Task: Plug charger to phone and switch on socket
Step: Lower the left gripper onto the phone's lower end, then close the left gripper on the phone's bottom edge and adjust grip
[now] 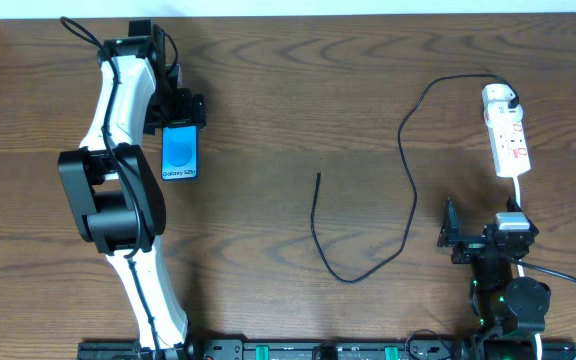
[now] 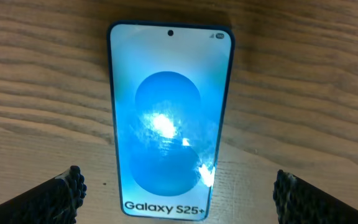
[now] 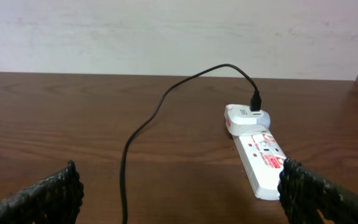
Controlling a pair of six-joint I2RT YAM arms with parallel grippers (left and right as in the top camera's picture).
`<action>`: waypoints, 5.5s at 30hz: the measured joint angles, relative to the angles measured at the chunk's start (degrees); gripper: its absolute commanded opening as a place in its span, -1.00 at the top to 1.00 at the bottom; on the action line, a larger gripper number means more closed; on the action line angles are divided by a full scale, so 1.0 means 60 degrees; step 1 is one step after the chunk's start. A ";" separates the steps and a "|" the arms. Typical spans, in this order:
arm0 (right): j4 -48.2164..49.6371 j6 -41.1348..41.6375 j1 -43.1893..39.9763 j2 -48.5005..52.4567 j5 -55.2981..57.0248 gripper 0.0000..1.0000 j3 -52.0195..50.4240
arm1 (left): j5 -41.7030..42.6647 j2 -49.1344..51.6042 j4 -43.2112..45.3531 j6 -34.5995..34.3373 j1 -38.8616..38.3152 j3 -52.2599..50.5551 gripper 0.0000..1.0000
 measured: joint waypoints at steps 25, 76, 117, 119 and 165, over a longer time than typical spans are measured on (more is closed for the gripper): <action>0.0000 0.0000 0.0000 0.0000 0.0000 -0.98 0.0000 | -0.0146 0.0033 0.0572 -0.0109 0.0000 -0.0645 -0.96; 0.0000 0.0000 0.0000 0.0000 0.0000 -0.98 0.0000 | -0.0321 0.0044 0.2368 -0.0353 0.0007 -0.2189 -0.96; 0.0000 0.0000 0.0000 0.0000 0.0000 -0.98 0.0000 | -0.0244 0.0036 0.1858 -0.0346 0.0007 -0.2193 -0.96; 0.0000 0.0000 0.0000 0.0000 0.0000 -0.98 0.0000 | -0.0215 0.0036 0.1712 -0.0295 0.0007 -0.2193 -0.96; 0.0000 0.0000 0.0000 0.0000 0.0000 -0.99 0.0000 | -0.0157 0.0029 0.1668 0.0568 0.0015 -0.2229 -0.97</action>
